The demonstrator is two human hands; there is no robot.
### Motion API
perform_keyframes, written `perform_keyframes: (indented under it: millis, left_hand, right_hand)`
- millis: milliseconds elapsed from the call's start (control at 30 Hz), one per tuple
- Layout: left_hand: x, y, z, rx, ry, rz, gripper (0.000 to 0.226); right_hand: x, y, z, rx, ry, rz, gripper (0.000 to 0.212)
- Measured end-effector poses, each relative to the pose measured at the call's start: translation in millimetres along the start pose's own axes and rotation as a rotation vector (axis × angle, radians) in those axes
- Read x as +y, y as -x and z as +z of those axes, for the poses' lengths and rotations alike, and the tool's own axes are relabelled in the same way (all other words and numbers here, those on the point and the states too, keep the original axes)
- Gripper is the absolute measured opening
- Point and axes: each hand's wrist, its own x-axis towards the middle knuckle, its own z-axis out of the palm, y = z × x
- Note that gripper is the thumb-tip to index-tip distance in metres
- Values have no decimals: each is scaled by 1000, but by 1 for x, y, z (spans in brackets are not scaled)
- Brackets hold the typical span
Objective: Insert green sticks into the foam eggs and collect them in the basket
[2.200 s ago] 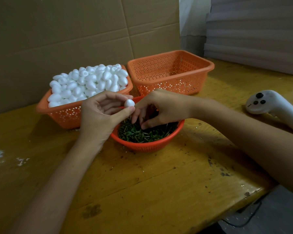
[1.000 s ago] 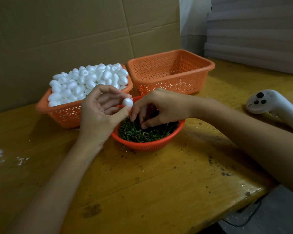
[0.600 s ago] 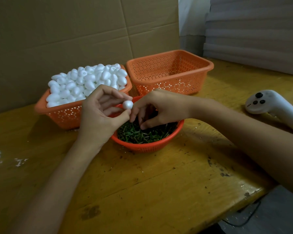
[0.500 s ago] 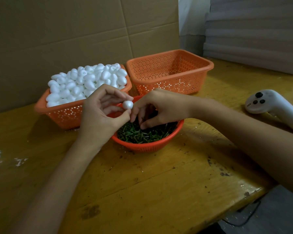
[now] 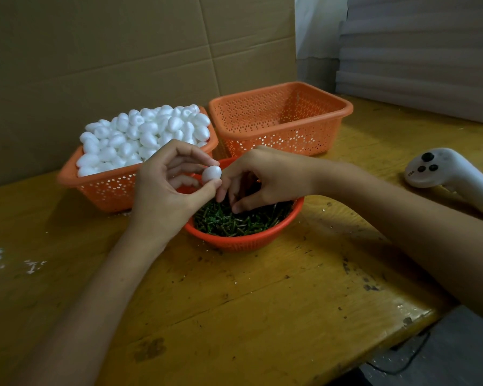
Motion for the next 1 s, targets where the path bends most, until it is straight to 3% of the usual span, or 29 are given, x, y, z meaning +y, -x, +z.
perform_keyframes:
  millis: [667,1000]
  left_hand:
    - [1,0,0,71,80,-106,37]
    - [1,0,2,81,129,-101,36]
  right_hand:
    - [1,0,2,-4,-10,-2,35]
    - [4,-1,2,-24,2,-32,22]
